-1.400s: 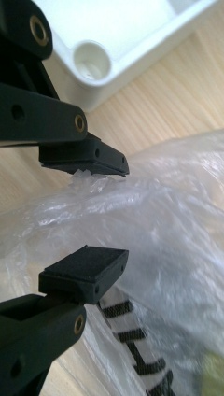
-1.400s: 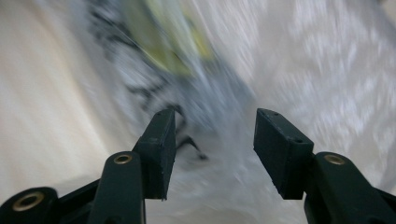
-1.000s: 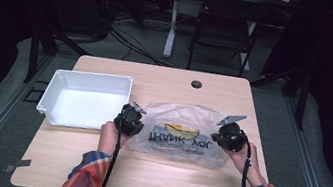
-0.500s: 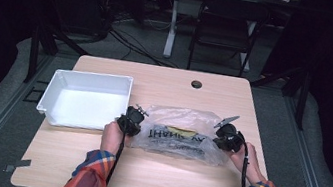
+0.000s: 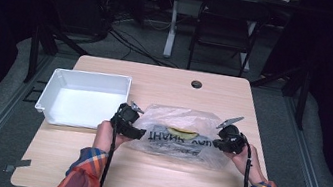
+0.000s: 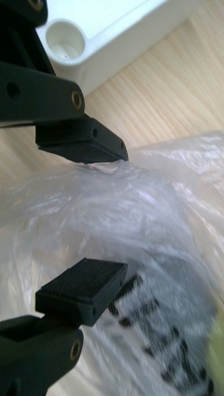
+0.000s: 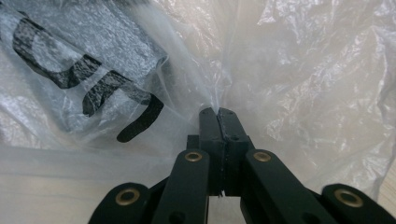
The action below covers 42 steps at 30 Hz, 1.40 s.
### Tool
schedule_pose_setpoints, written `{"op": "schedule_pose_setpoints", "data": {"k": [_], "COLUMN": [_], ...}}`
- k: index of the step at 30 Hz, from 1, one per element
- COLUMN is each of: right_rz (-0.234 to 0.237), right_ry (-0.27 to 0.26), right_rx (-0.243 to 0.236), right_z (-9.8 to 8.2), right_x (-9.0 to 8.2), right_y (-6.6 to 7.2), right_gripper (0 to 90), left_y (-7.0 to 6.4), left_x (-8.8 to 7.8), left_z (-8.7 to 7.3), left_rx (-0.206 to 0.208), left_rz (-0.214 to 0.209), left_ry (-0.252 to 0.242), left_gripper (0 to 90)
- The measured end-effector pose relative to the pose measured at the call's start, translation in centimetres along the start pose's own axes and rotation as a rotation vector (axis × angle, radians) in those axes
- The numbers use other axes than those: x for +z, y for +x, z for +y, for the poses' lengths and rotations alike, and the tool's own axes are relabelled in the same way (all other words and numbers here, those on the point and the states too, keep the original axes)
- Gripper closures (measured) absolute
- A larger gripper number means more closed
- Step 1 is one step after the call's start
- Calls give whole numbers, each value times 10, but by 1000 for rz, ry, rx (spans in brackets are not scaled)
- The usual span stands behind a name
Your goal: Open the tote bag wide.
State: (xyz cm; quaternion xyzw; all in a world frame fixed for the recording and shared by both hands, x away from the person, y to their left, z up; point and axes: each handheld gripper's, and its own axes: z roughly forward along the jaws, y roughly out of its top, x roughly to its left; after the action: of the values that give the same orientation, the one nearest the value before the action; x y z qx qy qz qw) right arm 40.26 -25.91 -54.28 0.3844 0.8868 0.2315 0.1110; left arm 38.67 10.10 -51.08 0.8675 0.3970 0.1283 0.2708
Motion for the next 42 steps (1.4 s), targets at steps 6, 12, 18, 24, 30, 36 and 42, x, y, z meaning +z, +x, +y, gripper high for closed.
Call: {"op": "schedule_pose_setpoints", "data": {"k": [6, 12, 18, 24, 30, 36, 42], "right_rz": [3, 1, 18, 27, 34, 40, 53], "right_ry": [-9, -15, -25, -33, -39, -41, -50], "right_rx": [8, 5, 11, 12, 17, 17, 25], "right_z": [-2, -1, -1, 1, 1, 1, 1], "right_x": [0, -2, -3, -5, -5, -5, -6], "right_y": [-2, -2, -3, -3, -3, -3, -4], "right_gripper": [900, 900, 900, 900, 900, 900, 899], "left_y": [-15, -34, -50, -67, -77, -84, -83], "left_x": [-16, -23, -16, 5, 17, 26, 22], "left_z": [0, 4, 9, 11, 13, 12, 11], "left_rx": [25, 91, 142, 214, 267, 324, 339], "left_rz": [-11, -9, -40, -29, -4, 34, 14], "left_ry": [-69, -97, -113, -100, -115, -110, -131], "left_gripper": [346, 305, 285, 302, 382, 590, 887]}}
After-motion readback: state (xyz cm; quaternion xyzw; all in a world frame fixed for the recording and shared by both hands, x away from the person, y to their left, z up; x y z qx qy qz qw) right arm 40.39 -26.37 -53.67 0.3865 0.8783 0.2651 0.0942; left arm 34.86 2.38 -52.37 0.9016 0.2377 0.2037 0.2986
